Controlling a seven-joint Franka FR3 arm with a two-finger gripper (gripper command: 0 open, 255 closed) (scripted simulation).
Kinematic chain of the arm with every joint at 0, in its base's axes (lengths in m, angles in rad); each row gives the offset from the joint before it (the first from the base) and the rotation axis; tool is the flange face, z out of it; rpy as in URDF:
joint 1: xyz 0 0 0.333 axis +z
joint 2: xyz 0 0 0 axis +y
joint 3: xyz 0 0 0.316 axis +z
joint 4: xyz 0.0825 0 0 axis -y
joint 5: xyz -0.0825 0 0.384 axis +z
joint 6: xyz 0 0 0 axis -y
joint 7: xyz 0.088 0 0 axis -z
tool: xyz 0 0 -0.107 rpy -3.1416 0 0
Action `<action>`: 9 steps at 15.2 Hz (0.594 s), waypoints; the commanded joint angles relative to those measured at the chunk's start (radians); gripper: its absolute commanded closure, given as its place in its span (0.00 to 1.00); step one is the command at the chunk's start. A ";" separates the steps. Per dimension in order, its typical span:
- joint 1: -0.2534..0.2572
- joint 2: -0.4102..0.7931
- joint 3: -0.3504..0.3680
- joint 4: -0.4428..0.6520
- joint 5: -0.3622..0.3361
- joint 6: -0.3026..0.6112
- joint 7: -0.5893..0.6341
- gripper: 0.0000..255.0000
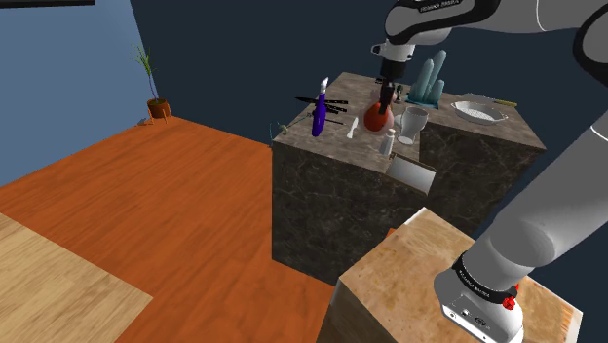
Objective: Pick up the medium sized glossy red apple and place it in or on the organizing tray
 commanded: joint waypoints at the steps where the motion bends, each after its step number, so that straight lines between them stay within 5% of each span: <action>1: -0.012 -0.074 -0.011 -0.076 -0.018 0.004 -0.018 1.00; 9: -0.081 -0.311 -0.070 -0.261 -0.096 -0.042 -0.108 1.00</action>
